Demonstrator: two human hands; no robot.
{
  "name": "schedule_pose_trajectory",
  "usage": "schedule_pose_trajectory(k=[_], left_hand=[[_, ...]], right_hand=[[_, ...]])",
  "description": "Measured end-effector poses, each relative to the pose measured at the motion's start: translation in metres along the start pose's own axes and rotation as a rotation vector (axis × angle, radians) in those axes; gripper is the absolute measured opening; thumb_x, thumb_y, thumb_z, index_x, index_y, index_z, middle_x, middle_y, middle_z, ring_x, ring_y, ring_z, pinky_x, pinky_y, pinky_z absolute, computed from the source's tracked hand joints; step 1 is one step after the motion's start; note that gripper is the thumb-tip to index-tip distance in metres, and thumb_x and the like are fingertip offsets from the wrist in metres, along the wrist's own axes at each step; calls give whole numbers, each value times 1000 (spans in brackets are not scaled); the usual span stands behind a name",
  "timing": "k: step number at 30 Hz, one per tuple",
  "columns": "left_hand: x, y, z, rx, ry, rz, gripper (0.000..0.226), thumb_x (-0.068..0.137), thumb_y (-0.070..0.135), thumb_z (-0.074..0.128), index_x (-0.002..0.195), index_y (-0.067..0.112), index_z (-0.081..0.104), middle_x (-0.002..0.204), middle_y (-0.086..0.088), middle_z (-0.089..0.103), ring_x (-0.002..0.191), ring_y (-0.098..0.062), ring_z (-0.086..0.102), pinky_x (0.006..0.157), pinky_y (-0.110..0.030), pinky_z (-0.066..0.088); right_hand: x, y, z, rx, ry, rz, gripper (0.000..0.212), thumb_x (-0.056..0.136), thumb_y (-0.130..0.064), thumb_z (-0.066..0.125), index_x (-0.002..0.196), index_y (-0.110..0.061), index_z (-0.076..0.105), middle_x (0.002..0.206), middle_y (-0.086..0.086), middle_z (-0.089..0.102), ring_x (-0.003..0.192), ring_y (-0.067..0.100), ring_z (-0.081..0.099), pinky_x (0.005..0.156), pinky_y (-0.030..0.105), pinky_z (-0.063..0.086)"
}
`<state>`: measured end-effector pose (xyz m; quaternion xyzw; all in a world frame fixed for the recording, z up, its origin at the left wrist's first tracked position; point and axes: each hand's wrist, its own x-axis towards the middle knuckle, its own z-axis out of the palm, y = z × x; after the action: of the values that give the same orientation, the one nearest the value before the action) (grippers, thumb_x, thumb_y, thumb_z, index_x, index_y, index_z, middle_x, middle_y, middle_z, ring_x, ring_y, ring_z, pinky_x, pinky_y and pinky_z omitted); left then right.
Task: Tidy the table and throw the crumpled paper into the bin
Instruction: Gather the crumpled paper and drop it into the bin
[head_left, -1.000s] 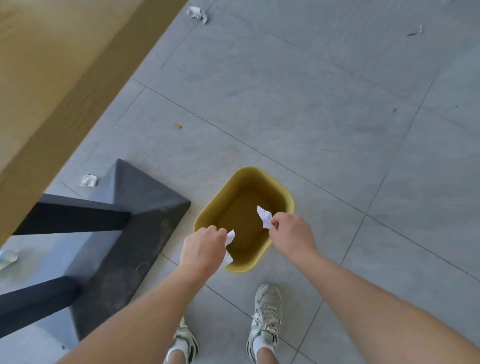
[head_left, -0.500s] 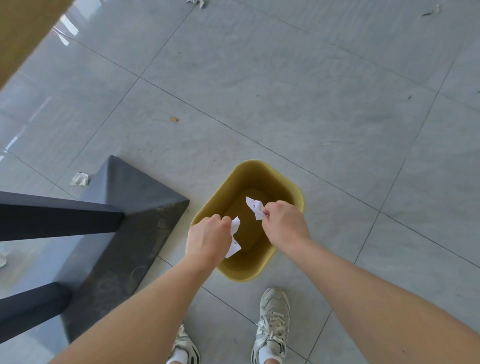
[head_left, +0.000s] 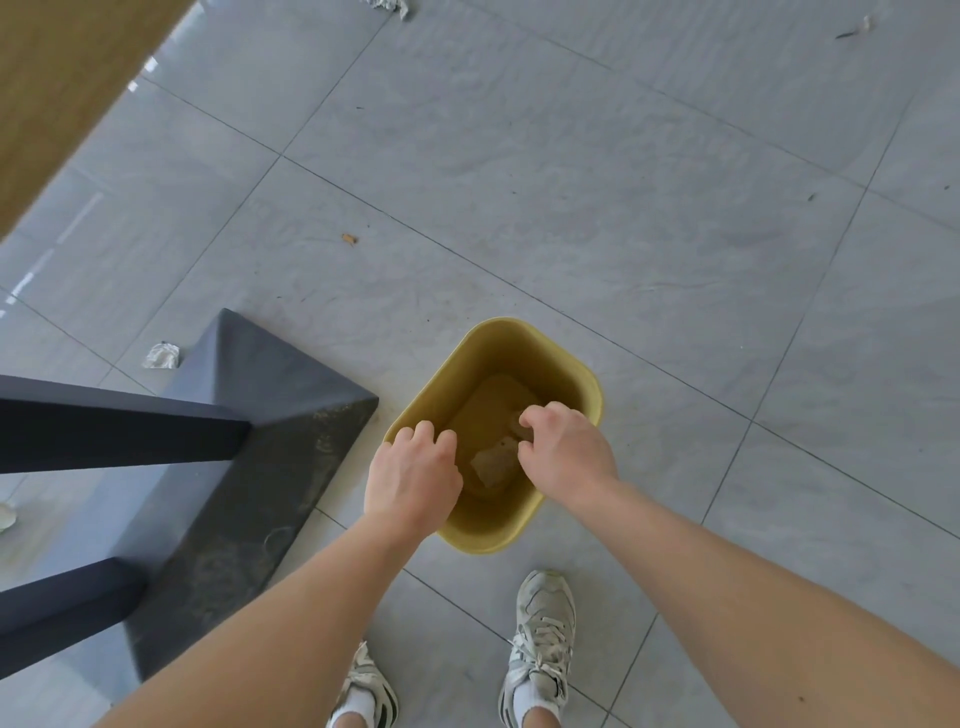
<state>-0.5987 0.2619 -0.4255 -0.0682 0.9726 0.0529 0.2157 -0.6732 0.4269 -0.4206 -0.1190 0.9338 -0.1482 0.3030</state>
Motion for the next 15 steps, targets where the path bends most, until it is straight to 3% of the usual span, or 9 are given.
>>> schedule_pose_trajectory(k=[8,15], left_hand=[[-21,7,-31,28,-9,-38,23,98,31,38,114,25,54,92,4,50,81,-16,47,71,-31,42],[-61,15,-104,6,20,-55,23,97,37,38,112,25,50,94,4,50,80,-17,47,72,-32,44]], right_hand=[[-20,-11,-24,-45,20,-31,25,93,-23,49,116,-18,59,109,4,58,102,26,53,76,39,51],[-63,-33,-80,-106,56,-77,24,93,-28,49,114,-21,56,106,2,55,101,24,52,68,34,43]])
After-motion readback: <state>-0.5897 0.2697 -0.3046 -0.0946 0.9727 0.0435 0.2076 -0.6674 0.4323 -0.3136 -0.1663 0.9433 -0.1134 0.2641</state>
